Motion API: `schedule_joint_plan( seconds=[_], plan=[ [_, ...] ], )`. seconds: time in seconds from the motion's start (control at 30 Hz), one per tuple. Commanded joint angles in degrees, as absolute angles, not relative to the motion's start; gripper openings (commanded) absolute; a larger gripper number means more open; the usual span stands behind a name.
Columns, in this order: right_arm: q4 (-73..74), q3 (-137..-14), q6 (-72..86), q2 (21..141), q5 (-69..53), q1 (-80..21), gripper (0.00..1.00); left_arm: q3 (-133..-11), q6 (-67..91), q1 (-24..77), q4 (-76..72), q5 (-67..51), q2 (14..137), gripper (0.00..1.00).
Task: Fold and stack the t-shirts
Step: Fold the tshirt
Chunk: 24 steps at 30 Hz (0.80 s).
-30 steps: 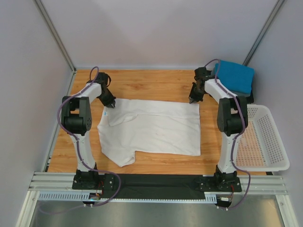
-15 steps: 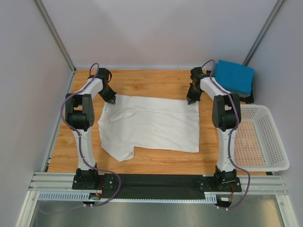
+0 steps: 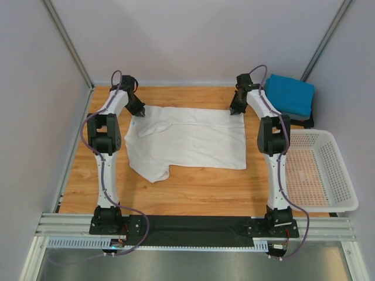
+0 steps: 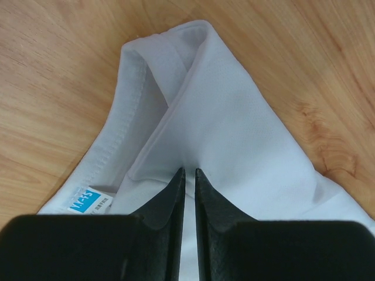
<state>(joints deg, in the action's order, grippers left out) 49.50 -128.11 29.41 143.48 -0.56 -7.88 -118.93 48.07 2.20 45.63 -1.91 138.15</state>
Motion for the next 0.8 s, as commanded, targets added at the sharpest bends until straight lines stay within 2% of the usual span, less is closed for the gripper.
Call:
schedule_joint_plan(
  seconds=[0.0,0.13,0.17,0.23,0.27,0.33,0.37,0.4,0.53,0.57,0.6,0.67,0.77],
  plan=[
    [45.9,-133.1,28.8,145.5,-2.6,-7.3,0.05,-120.5,46.3,1.7,44.6,-4.7,137.3,0.18],
    [42.2,-136.1,27.3,140.1,-8.7,-7.3,0.10,-117.3,42.0,1.7,39.1,-7.7,128.4,0.20],
    [39.7,-135.8,27.2,138.4,-9.5,-7.3,0.15,-117.0,40.1,1.8,38.4,-8.2,126.6,0.23],
    [37.2,-133.3,27.1,133.0,-12.4,-7.4,0.19,-116.0,38.5,1.8,37.4,-8.5,120.6,0.28],
    [35.7,-132.0,27.1,131.1,-12.9,-7.5,0.22,-114.3,37.4,1.8,37.2,-8.2,118.4,0.35],
    [35.1,-127.6,26.5,125.1,-14.1,-7.6,0.27,-111.4,36.7,1.8,37.0,-7.8,110.9,0.43],
    [35.2,-126.0,26.1,123.1,-14.1,-7.9,0.34,-107.2,36.7,1.8,36.9,-7.6,108.2,0.50],
    [35.3,-124.0,25.8,121.0,-13.9,-8.0,0.37,-104.7,37.1,1.7,36.9,-7.6,105.4,0.52],
    [35.4,-109.6,25.6,108.7,-13.8,-8.4,0.62,-90.4,40.0,1.8,37.8,-7.6,90.2,0.56],
    [35.8,-103.3,26.0,106.6,-13.5,-8.4,0.73,-84.5,40.8,1.8,38.1,-7.4,87.7,0.59],
    [36.3,-100.6,26.2,103.3,-12.7,-8.4,0.77,-81.9,42.8,1.8,39.3,-7.1,83.5,0.61],
    [38.8,-92.7,27.5,100.0,-11.8,-8.4,0.78,-73.9,44.7,1.8,39.9,-7.6,79.0,0.65],
    [41.1,-82.4,30.7,94.0,-8.9,-8.4,0.78,-62.6,49.6,1.8,40.3,-10.2,71.3,0.66]
  ],
)
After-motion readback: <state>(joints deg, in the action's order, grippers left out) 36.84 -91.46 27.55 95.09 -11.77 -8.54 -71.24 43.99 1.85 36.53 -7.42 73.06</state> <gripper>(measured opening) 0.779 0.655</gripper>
